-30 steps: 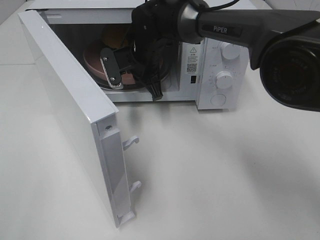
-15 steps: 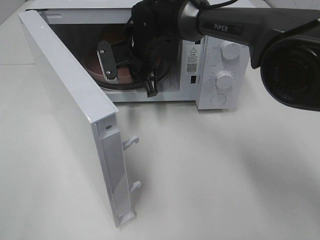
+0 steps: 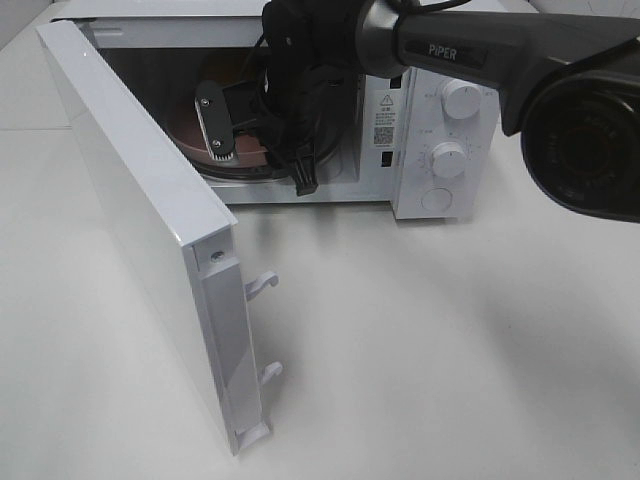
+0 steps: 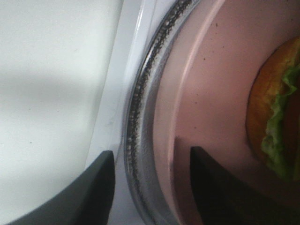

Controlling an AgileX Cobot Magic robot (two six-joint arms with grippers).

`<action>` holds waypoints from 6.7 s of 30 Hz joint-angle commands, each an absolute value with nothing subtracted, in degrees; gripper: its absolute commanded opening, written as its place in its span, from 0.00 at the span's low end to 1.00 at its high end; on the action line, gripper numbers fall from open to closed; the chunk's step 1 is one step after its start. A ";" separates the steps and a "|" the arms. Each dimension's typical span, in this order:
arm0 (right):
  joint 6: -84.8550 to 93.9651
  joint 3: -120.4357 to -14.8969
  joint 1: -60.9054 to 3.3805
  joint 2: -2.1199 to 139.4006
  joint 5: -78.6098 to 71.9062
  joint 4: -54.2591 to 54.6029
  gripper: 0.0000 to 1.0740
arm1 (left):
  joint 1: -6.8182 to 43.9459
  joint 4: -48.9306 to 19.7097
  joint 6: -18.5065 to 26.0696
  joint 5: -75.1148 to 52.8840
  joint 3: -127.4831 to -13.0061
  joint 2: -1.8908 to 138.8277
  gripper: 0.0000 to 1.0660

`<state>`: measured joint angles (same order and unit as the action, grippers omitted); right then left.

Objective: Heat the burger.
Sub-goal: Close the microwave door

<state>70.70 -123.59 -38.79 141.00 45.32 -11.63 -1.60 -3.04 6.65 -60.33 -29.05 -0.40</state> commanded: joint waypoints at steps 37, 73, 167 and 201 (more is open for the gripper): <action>66.75 -124.96 -38.73 137.11 64.17 -4.70 0.50 | -1.32 -3.27 6.36 -59.93 -28.99 -1.38 0.98; 59.30 -96.37 -38.85 115.11 65.43 -4.13 0.50 | -1.32 -3.27 6.36 -59.93 -28.99 -1.38 0.98; 6.13 -40.22 4.76 43.66 63.60 0.69 0.70 | -1.32 -3.27 6.36 -59.93 -28.99 -1.38 0.98; 2.18 -29.74 0.11 -1.95 59.07 -1.95 0.82 | -1.32 -3.27 6.36 -59.93 -28.99 -1.38 0.98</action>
